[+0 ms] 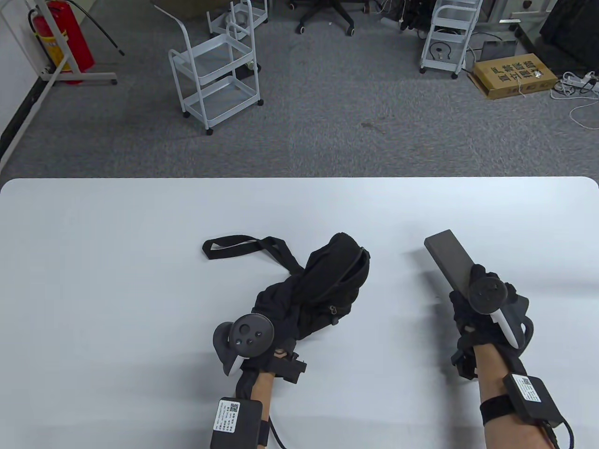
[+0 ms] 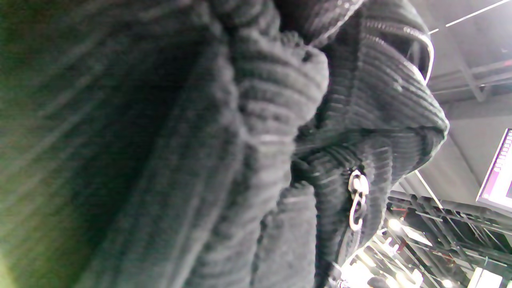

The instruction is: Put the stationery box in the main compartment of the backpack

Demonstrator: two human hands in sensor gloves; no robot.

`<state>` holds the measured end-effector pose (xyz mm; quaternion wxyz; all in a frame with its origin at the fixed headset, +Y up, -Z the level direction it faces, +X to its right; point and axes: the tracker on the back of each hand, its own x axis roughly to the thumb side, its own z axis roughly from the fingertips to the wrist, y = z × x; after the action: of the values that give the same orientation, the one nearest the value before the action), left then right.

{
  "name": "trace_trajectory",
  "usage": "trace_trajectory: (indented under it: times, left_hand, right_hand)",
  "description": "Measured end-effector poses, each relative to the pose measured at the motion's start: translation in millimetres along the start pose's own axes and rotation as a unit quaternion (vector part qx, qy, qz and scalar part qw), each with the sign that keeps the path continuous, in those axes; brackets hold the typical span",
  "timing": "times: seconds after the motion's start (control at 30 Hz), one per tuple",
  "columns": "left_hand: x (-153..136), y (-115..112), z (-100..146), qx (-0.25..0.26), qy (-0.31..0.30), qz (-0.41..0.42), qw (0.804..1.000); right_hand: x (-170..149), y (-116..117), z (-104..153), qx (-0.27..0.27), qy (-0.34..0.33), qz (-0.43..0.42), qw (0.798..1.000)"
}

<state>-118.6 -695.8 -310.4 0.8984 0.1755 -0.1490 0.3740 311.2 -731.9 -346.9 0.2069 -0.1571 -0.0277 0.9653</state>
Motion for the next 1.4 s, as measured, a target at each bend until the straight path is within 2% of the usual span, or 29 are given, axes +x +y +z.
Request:
trace_trajectory:
  times: [0.1,0.2,0.33,0.5,0.6,1.0,1.13,1.4]
  left_hand:
    - [-1.3,1.7,-0.2,0.005,0.004,0.001,1.0]
    - [-2.8,3.5,-0.1,0.01,0.008,0.001,1.0]
    - [-6.4,6.9,-0.1,0.018,0.015,0.008,1.0]
    - [-10.5,9.4,-0.7,0.023,0.024,0.011,0.999]
    - [-11.4,10.4,-0.4,0.026,0.026,0.01,0.999]
    - [-9.4,9.3,-0.1,0.019,0.017,0.01,1.0]
    - [-5.2,7.4,0.1,0.014,0.005,0.002,1.0]
    - [8.7,0.1,1.4,-0.002,-0.037,-0.021,0.999]
  right_hand:
    - [22.2,-21.8,8.8,-0.023,-0.051,-0.02,0.998]
    - [42.8,-44.5,20.4,-0.039,-0.111,-0.083,0.99]
    - [62.6,-75.1,38.0,-0.015,-0.193,-0.191,0.962]
    - [77.7,-100.1,59.6,-0.014,-0.277,-0.227,0.934]
    - [84.7,-107.1,70.4,-0.01,-0.306,-0.239,0.922]
    - [96.7,-113.7,88.4,-0.012,-0.357,-0.22,0.908]
    - [99.4,-116.9,94.3,-0.033,-0.374,-0.214,0.902]
    - [107.6,-112.1,100.1,-0.03,-0.384,-0.183,0.905]
